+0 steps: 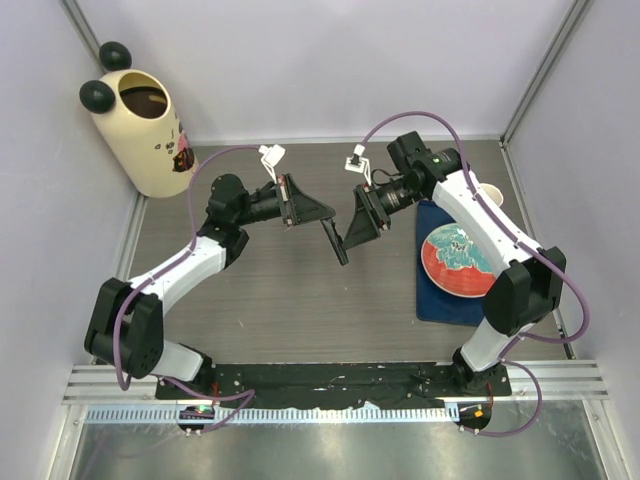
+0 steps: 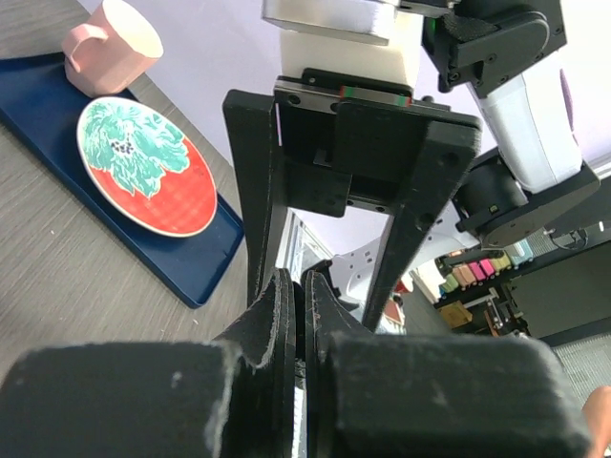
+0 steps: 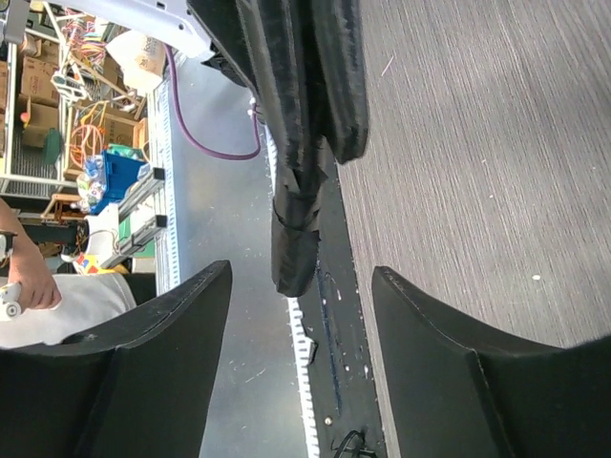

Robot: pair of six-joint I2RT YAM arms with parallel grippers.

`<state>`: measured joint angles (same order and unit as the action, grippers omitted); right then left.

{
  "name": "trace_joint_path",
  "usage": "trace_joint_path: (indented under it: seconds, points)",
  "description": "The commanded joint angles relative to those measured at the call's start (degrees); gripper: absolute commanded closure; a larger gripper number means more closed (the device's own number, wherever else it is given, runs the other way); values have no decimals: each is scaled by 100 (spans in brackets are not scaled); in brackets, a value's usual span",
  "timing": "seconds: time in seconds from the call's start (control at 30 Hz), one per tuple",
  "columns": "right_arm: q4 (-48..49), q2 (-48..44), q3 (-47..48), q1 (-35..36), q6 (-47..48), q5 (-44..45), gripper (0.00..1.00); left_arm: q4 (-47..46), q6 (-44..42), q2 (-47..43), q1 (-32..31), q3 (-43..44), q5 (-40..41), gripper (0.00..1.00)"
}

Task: Put the trash bags into the trash bin

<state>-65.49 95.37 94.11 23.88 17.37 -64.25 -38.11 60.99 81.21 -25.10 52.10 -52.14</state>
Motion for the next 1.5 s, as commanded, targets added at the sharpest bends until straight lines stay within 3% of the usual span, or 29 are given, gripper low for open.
trace_joint_path:
  seconds: [0.0,0.43,0.5,0.53,0.57,0.73,0.87,1.13,1.17,1.2,1.27,1.3,1.37,1.47]
  points:
    - [168,-142,152,20,-154,-237,32,-417,176,97,-21,125,-86,100]
    - [607,-71,-129,161,-427,18,44,-513,308,132,-82,125,-59,100]
    - [634,-54,-33,161,-462,35,52,-513,326,141,-100,125,-51,100]
    - [600,-54,-6,161,-462,53,64,-522,317,141,-100,117,-51,100]
    - [582,-63,11,161,-445,70,68,-522,308,141,-100,117,-42,100]
    - [310,-212,-33,152,-269,263,72,-443,220,88,-83,-15,28,100]
    - [177,-335,-15,161,-163,448,86,-347,203,53,-83,-147,64,100]
    - [151,-441,-41,152,-216,799,90,-83,27,53,-74,-200,178,100]
    - [142,-441,-15,170,-242,852,88,-39,18,53,-65,-200,178,100]
    - [142,-441,-6,161,-260,879,73,-4,1,44,-65,-209,178,100]
    - [168,-458,-15,161,-312,923,70,22,-8,27,-65,-209,195,100]
    - [186,-458,-15,152,-321,905,72,23,0,35,-65,-217,195,100]
    - [195,-458,-15,161,-286,853,89,23,-8,27,-65,-209,213,100]
    - [204,-449,-15,152,-269,800,99,31,-8,27,-56,-209,204,100]
